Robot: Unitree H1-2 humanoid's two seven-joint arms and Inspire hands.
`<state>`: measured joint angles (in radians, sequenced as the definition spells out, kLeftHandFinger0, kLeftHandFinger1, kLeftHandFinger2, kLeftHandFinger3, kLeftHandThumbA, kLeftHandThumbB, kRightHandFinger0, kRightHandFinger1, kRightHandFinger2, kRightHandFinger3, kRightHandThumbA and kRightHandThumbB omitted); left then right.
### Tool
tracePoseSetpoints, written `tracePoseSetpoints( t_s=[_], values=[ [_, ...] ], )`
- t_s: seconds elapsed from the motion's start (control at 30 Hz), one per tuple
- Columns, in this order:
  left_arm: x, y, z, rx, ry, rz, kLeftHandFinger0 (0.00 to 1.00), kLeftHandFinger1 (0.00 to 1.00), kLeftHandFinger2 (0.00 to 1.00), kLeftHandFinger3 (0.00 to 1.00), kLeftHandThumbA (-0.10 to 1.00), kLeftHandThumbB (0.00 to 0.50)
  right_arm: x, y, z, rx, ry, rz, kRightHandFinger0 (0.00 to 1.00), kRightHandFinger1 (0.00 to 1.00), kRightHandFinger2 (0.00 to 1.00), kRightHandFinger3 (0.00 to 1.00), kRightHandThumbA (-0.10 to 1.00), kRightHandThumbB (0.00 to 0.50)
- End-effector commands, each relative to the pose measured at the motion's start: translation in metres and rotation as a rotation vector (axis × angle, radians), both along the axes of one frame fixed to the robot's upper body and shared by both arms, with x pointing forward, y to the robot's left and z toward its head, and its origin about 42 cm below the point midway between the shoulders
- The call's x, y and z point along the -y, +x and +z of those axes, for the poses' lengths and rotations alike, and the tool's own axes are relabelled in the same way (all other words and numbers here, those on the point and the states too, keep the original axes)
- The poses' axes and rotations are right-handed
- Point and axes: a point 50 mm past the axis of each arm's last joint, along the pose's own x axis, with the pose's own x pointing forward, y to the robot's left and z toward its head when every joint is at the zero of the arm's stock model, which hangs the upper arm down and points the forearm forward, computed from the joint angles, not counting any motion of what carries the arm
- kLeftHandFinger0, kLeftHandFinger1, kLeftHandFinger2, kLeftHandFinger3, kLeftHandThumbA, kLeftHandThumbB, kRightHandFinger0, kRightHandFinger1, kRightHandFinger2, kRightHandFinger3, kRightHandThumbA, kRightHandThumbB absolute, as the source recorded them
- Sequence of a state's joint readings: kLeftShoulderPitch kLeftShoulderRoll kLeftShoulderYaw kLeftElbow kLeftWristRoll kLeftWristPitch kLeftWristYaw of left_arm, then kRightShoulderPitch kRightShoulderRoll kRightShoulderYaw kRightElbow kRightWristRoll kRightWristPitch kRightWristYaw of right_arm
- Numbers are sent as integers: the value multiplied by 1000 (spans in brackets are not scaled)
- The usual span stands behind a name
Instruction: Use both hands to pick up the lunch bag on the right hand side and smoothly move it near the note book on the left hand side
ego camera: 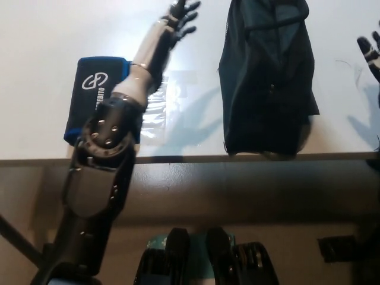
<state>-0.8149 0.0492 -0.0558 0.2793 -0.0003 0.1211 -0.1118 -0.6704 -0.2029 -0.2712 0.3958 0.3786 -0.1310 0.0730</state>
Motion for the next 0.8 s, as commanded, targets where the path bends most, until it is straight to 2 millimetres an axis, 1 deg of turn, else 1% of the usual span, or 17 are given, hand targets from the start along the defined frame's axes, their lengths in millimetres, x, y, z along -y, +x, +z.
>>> tracePoseSetpoints(
  t_s=[0.0,0.03,0.07,0.13,0.17,0.23,0.27,0.3,0.37,0.4,0.43,0.5,0.57,0.63,0.77],
  values=[
    [22,12,20,-8,32,2,1000,1000,1000,1000,1000,397,-9,24,24,46,213,129,1000,1000,1000,1000,1000,243],
    [27,15,17,-7,43,7,1000,1000,1000,1000,1000,386,-12,28,23,40,239,143,1000,1000,1000,1000,1000,235],
    [29,17,15,-3,58,12,1000,1000,1000,1000,1000,398,-14,31,22,38,252,153,1000,1000,1000,1000,1000,227],
    [37,23,9,-11,87,-13,1000,1000,1000,1000,1000,447,-22,38,20,29,298,186,1000,1000,1000,1000,1000,220],
    [39,24,8,-18,80,-22,1000,1000,1000,1000,1000,456,-25,39,19,25,313,196,1000,1000,1000,1000,1000,219],
    [48,28,2,-28,62,-46,1000,1000,1000,1000,1000,454,-33,46,15,15,374,222,1000,1000,1000,1000,1000,211],
    [53,29,0,-31,67,-47,1000,1000,1000,1000,1000,466,-37,48,13,12,392,235,1000,1000,1000,1000,1000,209],
    [59,28,-2,-39,84,-47,1000,1000,1000,1000,1000,467,-41,51,10,1,407,244,1000,1000,1000,1000,1000,217],
    [66,27,-7,-49,107,-50,1000,1000,1000,1000,1000,466,-46,55,5,-10,426,254,1000,1000,1000,1000,1000,218],
    [68,27,-8,-50,113,-49,1000,1000,1000,1000,1000,456,-49,56,4,-11,434,260,1000,1000,1000,1000,1000,212],
    [72,28,-12,-50,117,-49,1000,1000,1000,1000,1000,456,-55,58,2,-14,455,277,1000,1000,1000,1000,1000,204],
    [75,29,-17,-49,106,-62,1000,1000,1000,1000,1000,458,-65,60,0,-17,464,290,1000,1000,1000,1000,1000,202],
    [77,29,-18,-44,111,-66,1000,1000,1000,1000,1000,450,-68,61,-1,-20,467,294,1000,1000,1000,1000,1000,200],
    [78,30,-21,-38,127,-71,1000,1000,1000,1000,1000,433,-75,63,-3,-26,471,303,1000,1000,1000,1000,1000,213],
    [80,31,-24,-42,115,-76,1000,1000,1000,1000,1000,423,-91,64,-3,-25,436,325,1000,1000,1000,1000,1000,230]
  ],
)
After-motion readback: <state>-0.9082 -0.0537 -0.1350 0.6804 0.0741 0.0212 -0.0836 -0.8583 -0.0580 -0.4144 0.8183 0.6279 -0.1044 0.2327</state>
